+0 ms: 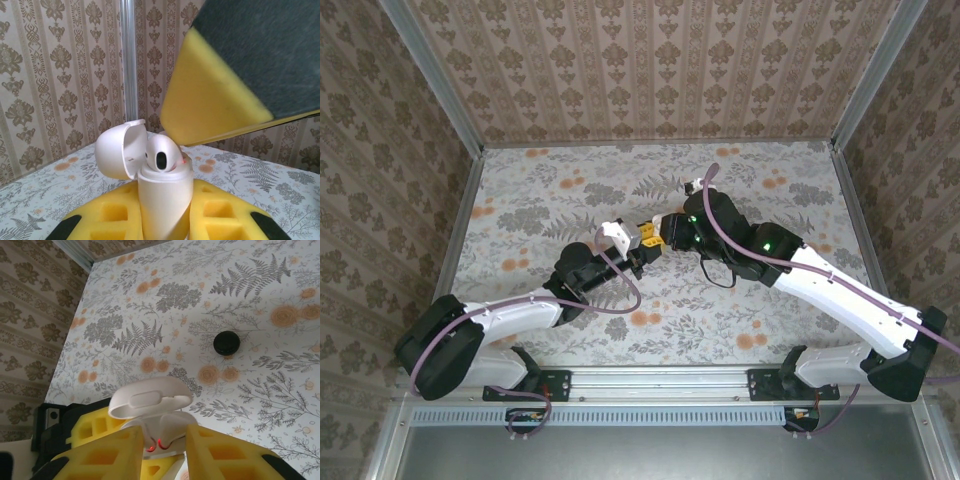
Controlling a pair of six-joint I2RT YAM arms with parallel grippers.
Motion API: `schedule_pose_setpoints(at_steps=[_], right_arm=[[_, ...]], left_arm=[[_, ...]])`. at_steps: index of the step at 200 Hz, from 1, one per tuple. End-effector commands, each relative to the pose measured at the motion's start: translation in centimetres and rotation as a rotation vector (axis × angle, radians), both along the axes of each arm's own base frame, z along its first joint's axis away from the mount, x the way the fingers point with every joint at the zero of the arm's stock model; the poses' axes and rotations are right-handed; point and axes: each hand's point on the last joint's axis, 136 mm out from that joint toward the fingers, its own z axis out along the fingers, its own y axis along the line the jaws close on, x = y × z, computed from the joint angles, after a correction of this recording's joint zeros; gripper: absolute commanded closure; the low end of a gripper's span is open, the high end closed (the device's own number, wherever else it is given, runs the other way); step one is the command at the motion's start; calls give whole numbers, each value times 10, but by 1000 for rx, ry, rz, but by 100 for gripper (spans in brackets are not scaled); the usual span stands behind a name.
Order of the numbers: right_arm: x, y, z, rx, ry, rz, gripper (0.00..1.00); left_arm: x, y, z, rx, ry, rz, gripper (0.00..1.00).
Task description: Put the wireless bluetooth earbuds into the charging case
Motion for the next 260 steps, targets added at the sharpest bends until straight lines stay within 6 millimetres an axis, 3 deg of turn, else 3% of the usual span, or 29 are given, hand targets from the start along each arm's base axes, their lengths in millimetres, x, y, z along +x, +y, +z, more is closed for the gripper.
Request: schedule_pose_setpoints(at_steps=[1, 40, 84, 124, 148, 183, 211, 260], right_arm=[[-8, 5, 22, 32, -31, 42, 69], [-8, -7, 39, 6, -77, 21, 68], [-8, -35, 66, -35, -150, -2, 63], [0, -47, 58, 106, -27, 58, 63], [4, -41, 48, 221, 66, 125, 67], [3, -13, 35, 336, 180, 260, 72], [0, 4, 22, 396, 265, 323, 76], [-5, 19, 21, 488, 277, 382, 80]], left_arm=[[-2, -4, 23, -61, -30, -14, 100], [-2, -3, 24, -65, -28, -15, 100], [-8, 2, 23, -54, -41, -27, 100], [-29, 8, 36, -64, -40, -202, 100], [-42, 12, 44, -71, -38, -292, 100], [-56, 14, 49, -50, -43, -368, 100], [-60, 12, 52, -41, -38, -405, 100], [-58, 8, 51, -42, -7, -420, 100]])
